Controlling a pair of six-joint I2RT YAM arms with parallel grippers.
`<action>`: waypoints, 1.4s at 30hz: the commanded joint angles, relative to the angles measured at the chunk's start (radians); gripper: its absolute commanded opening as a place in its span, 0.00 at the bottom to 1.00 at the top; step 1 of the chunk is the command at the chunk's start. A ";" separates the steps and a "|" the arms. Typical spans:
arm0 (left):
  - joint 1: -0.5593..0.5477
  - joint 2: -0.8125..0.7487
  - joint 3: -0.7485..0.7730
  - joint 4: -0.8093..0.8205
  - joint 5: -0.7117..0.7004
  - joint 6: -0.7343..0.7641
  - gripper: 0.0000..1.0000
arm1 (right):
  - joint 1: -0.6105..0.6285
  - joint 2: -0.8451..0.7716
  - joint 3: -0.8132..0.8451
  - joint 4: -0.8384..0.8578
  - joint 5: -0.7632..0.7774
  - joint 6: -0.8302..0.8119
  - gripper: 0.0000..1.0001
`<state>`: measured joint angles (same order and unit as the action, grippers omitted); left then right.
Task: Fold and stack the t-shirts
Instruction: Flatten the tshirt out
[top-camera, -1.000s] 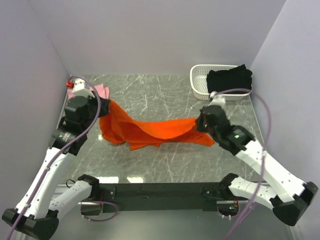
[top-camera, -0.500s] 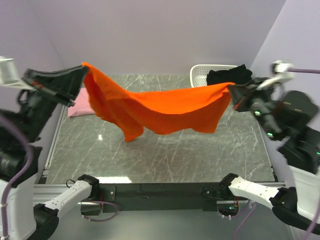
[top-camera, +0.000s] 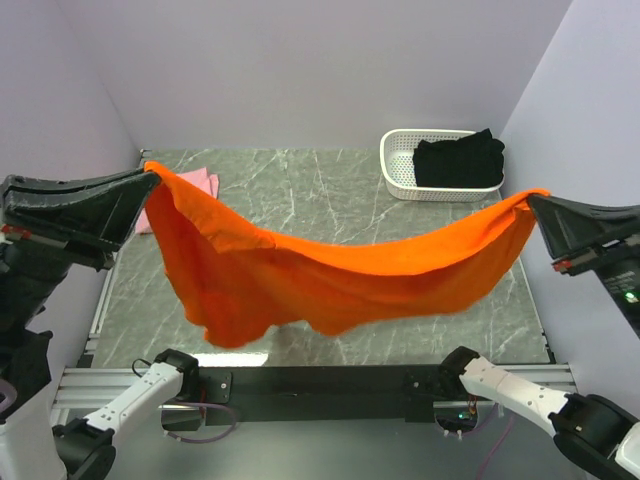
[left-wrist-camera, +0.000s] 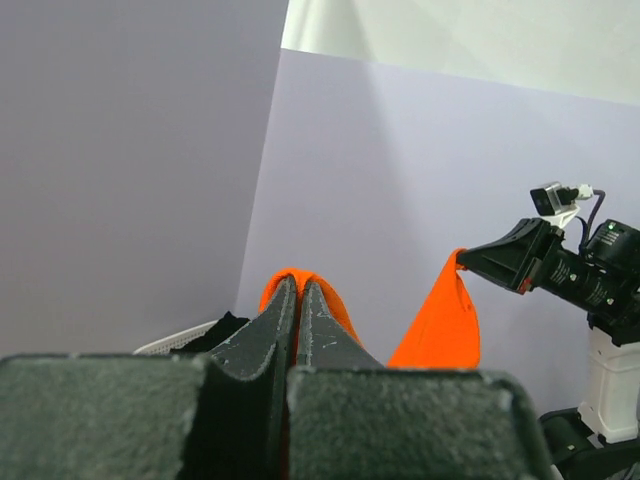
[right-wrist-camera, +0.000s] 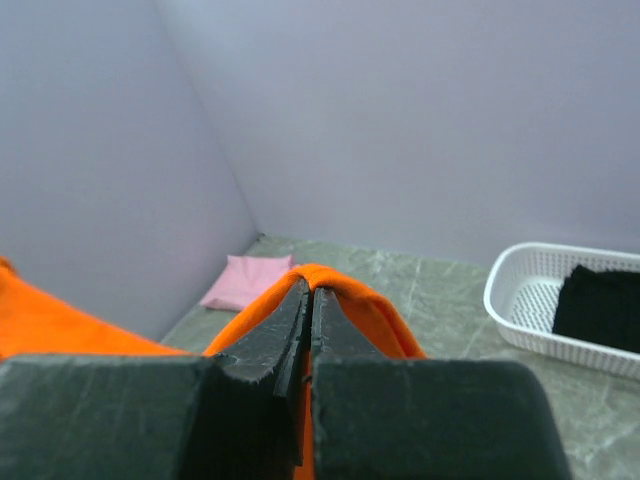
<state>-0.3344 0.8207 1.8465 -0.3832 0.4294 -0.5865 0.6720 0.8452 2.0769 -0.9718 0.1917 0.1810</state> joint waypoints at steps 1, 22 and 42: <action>0.005 0.038 -0.081 0.053 -0.046 -0.006 0.01 | 0.005 0.034 -0.067 0.031 0.064 -0.003 0.00; 0.080 0.764 0.467 -0.112 -0.274 0.237 0.01 | -0.403 0.756 0.271 0.230 -0.345 -0.002 0.00; 0.028 -0.021 -0.823 -0.069 -0.141 -0.011 0.16 | -0.477 0.229 -0.904 0.417 -0.364 -0.015 0.00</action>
<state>-0.2771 0.8749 1.1385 -0.3317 0.2672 -0.4965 0.1925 1.1557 1.3445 -0.5282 -0.2474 0.1604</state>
